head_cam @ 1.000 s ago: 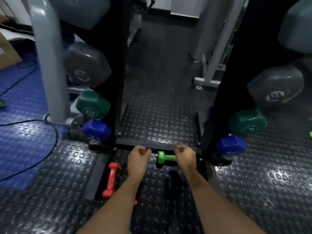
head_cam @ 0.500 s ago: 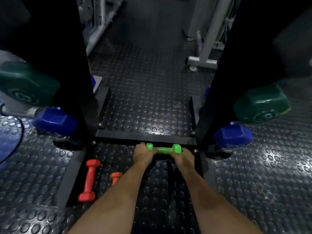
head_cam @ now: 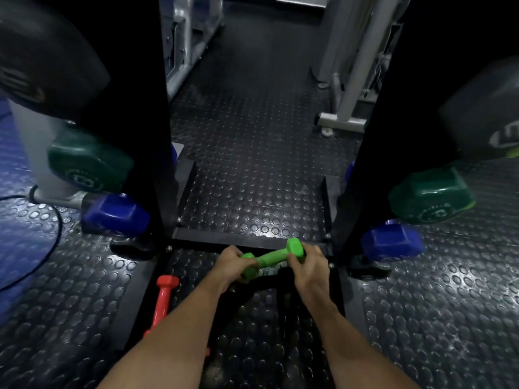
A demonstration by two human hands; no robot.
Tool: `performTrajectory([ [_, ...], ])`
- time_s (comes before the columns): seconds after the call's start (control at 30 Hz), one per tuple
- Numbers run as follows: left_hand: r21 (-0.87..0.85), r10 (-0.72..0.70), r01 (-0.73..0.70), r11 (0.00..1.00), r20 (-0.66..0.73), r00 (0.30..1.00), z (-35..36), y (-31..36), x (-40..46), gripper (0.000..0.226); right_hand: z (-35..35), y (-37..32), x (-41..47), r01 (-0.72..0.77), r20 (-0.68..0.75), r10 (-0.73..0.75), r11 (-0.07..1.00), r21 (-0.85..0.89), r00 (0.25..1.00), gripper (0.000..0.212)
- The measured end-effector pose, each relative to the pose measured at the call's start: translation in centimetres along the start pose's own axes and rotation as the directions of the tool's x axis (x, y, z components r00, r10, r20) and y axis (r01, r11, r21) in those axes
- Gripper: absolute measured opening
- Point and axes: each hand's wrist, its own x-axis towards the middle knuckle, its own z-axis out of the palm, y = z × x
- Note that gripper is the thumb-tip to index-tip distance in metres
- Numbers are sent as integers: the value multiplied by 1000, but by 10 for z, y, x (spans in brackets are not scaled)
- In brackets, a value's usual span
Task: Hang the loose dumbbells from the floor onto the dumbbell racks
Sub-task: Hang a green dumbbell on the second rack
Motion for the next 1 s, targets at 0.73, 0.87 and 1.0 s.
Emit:
performTrajectory([
  [0.73, -99, 569, -561, 822, 166, 805, -151, 189, -224, 31, -199, -261, -18, 620, -50, -618, 784, 29, 784, 26],
  [0.87, -101, 713, -707, 700, 33, 700, -189, 227, -290, 18, -248, -335, -33, 745, -94, -740, 664, 61, 666, 34],
  [1.0, -123, 786, -787, 605, -69, 615, -227, 251, -350, 22, -287, -402, -49, 849, -39, -850, 521, 90, 526, 50],
])
